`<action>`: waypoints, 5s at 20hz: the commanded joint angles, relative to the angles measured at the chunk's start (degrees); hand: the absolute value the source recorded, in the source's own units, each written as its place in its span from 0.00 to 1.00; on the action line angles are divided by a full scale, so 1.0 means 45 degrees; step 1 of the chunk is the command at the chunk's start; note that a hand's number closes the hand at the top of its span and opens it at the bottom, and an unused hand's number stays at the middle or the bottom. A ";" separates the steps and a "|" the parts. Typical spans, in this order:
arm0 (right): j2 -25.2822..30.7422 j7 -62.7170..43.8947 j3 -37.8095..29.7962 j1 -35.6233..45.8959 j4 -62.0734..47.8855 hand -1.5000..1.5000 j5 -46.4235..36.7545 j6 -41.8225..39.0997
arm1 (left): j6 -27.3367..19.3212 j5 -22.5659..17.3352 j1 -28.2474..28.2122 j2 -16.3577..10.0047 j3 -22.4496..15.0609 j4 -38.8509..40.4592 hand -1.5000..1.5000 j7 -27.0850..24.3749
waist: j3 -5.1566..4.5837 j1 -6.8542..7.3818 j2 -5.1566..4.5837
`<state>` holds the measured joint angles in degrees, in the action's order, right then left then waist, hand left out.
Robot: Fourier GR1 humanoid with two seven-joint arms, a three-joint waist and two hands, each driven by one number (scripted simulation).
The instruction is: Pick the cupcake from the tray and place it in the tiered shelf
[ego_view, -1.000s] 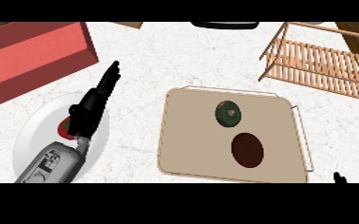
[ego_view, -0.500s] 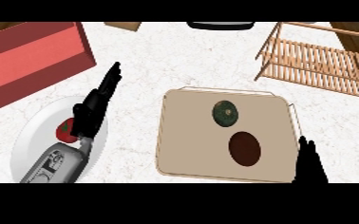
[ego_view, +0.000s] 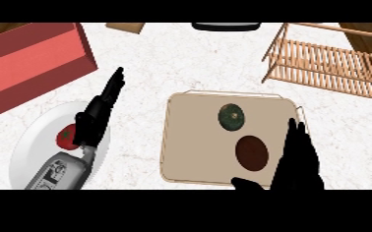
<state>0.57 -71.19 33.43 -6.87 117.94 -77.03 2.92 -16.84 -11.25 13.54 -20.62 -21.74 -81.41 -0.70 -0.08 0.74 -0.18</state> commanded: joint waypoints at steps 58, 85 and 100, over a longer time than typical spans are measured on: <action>-0.0117 -0.2403 -0.0226 0.2369 -0.6194 1.00 0.1417 0.1548 | 0.1654 0.1179 -0.0126 0.0820 0.2021 0.0721 0.50 -0.0264 | 0.0012 -0.0155 0.0034; -0.0125 0.0738 -0.0733 0.5607 -0.0350 1.00 0.1667 0.0710 | 0.1960 0.2057 -0.0577 0.1446 0.2365 -0.0299 0.50 0.0502 | 0.0010 -0.0184 0.0081; 0.0819 0.1478 -0.6243 1.0252 0.0858 1.00 0.0972 -0.4247 | 0.2185 0.2358 -0.0430 0.1826 0.2681 0.0167 0.50 0.0331 | 0.0005 -0.0191 0.0051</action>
<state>3.02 -60.69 11.27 32.63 122.85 -73.74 -8.48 -8.23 -0.26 10.39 -12.12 -11.17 -82.67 1.69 -0.05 -0.09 0.15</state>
